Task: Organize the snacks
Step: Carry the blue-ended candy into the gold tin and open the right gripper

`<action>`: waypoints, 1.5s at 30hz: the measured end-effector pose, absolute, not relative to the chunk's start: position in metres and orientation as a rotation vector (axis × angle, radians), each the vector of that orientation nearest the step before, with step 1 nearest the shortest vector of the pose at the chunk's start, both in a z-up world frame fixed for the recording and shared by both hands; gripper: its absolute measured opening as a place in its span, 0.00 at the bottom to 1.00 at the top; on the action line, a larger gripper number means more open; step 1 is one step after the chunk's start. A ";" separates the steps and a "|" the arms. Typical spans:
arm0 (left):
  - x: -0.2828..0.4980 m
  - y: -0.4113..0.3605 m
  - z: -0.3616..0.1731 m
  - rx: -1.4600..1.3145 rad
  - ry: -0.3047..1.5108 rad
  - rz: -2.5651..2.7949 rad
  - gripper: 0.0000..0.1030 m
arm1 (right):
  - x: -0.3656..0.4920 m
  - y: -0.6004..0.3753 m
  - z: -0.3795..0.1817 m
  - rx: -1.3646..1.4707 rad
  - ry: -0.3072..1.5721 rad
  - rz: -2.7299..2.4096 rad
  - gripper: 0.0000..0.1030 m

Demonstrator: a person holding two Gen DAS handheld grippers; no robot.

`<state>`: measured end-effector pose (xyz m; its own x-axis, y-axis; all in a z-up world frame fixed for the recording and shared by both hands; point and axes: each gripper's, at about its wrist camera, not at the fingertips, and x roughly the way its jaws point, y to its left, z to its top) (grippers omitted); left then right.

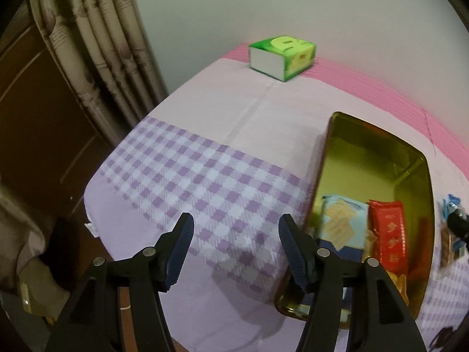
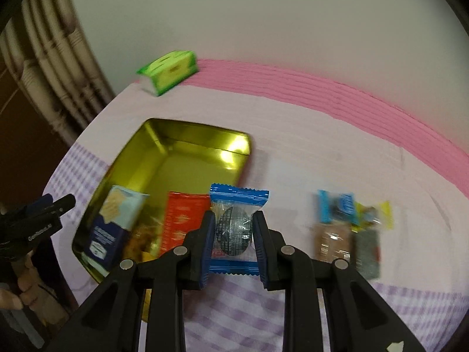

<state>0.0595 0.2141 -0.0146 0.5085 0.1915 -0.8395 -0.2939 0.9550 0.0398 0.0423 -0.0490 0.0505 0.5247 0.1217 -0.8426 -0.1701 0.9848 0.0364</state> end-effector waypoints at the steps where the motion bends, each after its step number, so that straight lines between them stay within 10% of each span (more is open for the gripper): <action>1: 0.060 0.216 -0.016 -0.116 1.004 0.294 0.59 | 0.045 -0.040 0.047 -0.067 1.010 0.188 0.23; 45: 0.064 0.217 -0.024 -0.153 1.043 0.272 0.63 | 0.038 -0.048 0.049 -0.118 0.999 0.165 0.32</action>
